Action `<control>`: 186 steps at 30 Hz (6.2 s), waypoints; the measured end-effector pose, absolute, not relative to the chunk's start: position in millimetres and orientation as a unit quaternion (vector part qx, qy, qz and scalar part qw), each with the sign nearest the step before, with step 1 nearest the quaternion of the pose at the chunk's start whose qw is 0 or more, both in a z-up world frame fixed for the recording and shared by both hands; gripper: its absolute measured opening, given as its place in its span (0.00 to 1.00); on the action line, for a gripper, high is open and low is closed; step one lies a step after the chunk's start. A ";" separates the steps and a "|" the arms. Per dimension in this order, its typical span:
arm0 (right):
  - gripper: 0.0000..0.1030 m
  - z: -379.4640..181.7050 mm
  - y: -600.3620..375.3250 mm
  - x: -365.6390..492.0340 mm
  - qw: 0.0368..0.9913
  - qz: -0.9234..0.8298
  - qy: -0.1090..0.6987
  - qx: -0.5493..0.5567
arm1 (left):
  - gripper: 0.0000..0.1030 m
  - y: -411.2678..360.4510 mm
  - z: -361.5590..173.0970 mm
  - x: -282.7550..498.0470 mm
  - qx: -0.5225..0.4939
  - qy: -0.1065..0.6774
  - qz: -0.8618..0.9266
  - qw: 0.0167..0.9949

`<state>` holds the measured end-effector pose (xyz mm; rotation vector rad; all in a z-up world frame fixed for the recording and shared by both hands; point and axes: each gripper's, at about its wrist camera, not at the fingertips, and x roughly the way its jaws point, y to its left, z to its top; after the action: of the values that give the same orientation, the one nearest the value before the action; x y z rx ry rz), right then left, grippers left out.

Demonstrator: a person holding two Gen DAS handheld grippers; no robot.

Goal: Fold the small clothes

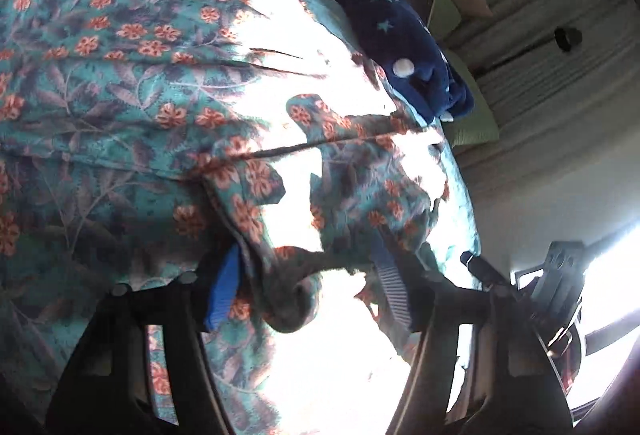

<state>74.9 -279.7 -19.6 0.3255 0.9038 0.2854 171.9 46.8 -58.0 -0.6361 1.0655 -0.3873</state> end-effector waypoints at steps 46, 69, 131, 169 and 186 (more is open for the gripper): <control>0.58 -36.6 -260.4 181.0 0.870 0.028 0.468 0.152 | 0.05 164.0 42.3 202.0 -0.131 0.384 0.035 0.913; 0.60 5.1 -272.6 165.4 0.878 0.076 0.450 0.144 | 0.52 189.9 -30.9 210.5 -0.154 0.463 0.044 0.872; 0.43 -39.5 -219.9 171.6 0.892 0.063 0.445 -0.055 | 0.66 208.0 -60.6 185.4 -0.144 0.465 0.062 0.871; 0.03 -48.9 -268.2 290.5 0.855 0.030 0.486 0.178 | 0.76 212.9 -68.6 241.7 -0.118 0.462 0.080 0.875; 0.41 -5.7 -289.8 140.5 0.880 0.096 0.456 0.087 | 0.74 194.0 -3.4 131.7 -0.100 0.416 0.039 0.903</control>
<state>140.5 -289.8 -5.7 0.1819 0.9503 0.2009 131.7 194.0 -3.4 -0.2077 0.8608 0.0813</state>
